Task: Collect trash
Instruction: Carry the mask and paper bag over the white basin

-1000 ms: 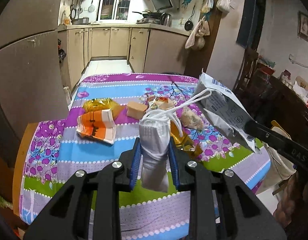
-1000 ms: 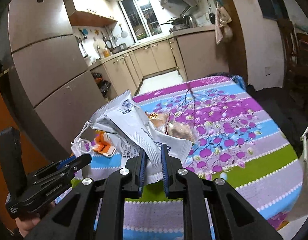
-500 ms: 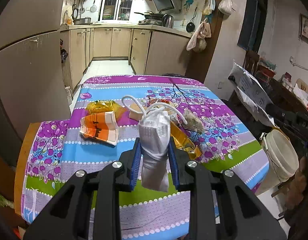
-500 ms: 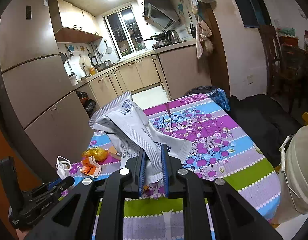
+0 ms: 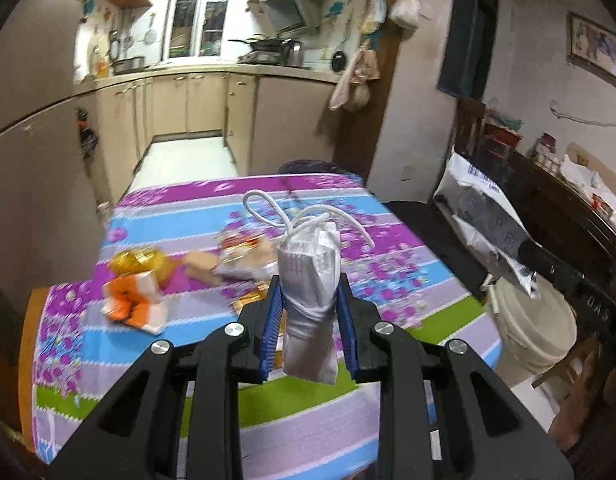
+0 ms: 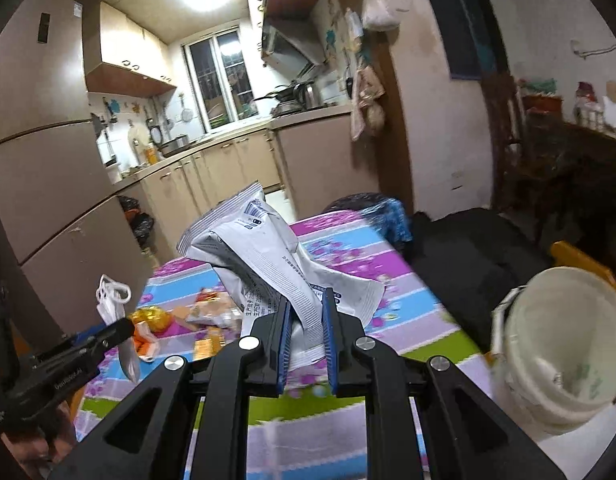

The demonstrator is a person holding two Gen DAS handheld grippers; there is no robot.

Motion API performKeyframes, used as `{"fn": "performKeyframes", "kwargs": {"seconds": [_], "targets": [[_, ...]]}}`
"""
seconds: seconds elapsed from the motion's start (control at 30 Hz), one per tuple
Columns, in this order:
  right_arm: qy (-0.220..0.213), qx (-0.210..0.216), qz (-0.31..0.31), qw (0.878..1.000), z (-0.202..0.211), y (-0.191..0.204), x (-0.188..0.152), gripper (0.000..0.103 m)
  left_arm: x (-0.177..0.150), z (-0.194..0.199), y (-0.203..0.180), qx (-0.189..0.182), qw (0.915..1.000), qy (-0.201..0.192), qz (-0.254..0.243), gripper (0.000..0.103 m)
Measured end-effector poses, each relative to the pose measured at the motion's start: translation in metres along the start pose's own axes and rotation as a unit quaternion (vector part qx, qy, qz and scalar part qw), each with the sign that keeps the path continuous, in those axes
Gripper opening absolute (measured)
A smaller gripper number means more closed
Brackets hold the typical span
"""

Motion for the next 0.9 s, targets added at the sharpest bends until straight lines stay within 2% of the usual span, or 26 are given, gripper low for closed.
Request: {"fn": "performKeyframes", "kwargs": {"seconds": [0.23, 0.47, 0.73, 0.9], "targets": [[-0.024, -0.063, -0.013, 0.998, 0.04, -0.057, 0.013, 0.016, 0.012, -0.01, -0.077, -0.042, 0.9983, 0.001, -0.039, 0.025], [-0.044, -0.135, -0.046, 0.989, 0.09, -0.138, 0.023, 0.016, 0.02, -0.013, -0.172, -0.091, 0.9918, -0.002, -0.089, 0.025], [-0.037, -0.207, -0.079, 0.974, 0.136, -0.235, 0.02, 0.016, 0.019, -0.015, -0.269, -0.145, 0.9808, 0.006, -0.131, 0.025], [-0.023, -0.236, -0.093, 0.967, 0.156, -0.288, 0.021, 0.016, 0.011, -0.023, -0.313, -0.164, 0.9739, 0.021, -0.156, 0.025]]}}
Point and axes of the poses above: each gripper's, at about its wrist camera, not at the fingertips, and z roughly against the way its jaws point, y to its left, x to its top, the point moved 6 cm from there along -z, roughly the way its jaws point, and after that the axes turned 5 degrees about x, right-handed, at the moved point
